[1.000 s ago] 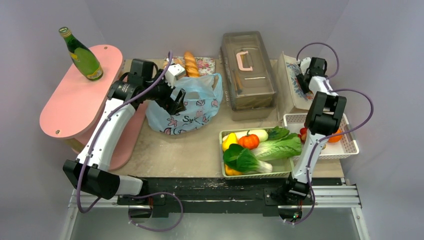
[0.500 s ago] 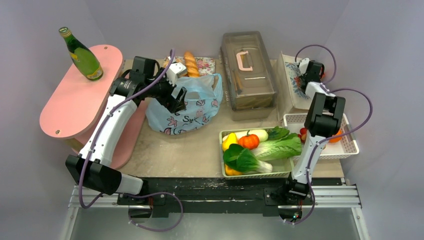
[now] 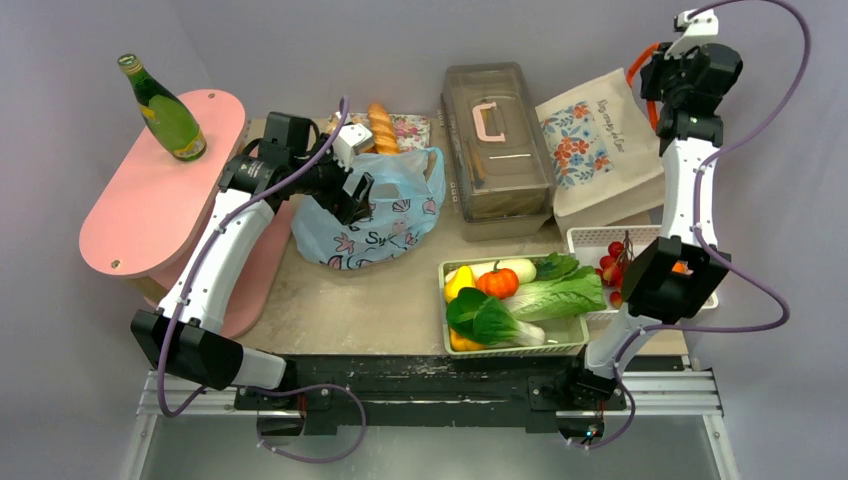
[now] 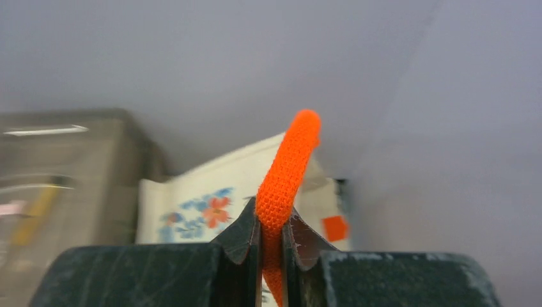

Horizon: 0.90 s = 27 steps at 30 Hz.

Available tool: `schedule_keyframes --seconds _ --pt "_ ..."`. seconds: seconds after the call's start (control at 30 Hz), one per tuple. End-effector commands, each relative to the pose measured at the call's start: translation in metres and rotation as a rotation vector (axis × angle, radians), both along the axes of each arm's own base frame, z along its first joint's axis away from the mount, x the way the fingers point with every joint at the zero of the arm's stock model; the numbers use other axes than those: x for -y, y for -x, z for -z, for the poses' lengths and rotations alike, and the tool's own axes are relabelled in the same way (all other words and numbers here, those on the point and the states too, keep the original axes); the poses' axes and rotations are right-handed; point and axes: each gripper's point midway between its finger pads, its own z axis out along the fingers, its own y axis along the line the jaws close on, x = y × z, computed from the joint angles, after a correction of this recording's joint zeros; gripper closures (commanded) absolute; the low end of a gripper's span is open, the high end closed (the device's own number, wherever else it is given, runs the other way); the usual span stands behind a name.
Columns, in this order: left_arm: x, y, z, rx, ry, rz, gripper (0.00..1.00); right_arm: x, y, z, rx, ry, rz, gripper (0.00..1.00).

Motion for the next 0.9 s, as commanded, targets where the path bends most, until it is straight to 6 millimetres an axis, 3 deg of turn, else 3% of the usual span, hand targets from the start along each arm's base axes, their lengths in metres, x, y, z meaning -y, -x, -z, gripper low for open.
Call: schedule_keyframes --seconds 0.0,0.07,0.27,0.4,0.6,0.87 --pt "0.000 -0.004 -0.019 0.064 0.024 -0.014 0.00 -0.076 0.009 -0.047 0.064 -0.360 -0.280 1.00" --pt "-0.002 -0.004 -0.019 0.067 0.020 -0.020 0.00 -0.095 0.013 -0.057 0.059 -0.469 -0.359 1.00" --pt "-0.004 -0.002 -0.018 0.074 0.014 -0.029 0.00 -0.143 0.025 -0.064 -0.004 -0.748 -0.537 1.00" --pt "-0.004 -0.003 -0.017 0.072 0.015 -0.032 0.00 -0.160 0.032 -0.101 0.076 -0.779 -0.591 1.00" --pt "-0.002 -0.005 -0.019 0.072 0.025 -0.037 0.00 -0.136 0.042 -0.182 0.343 -0.713 -0.476 1.00" --pt "-0.002 -0.006 -0.018 0.069 0.027 -0.042 0.00 -0.114 0.062 -0.257 0.571 -0.631 -0.420 1.00"
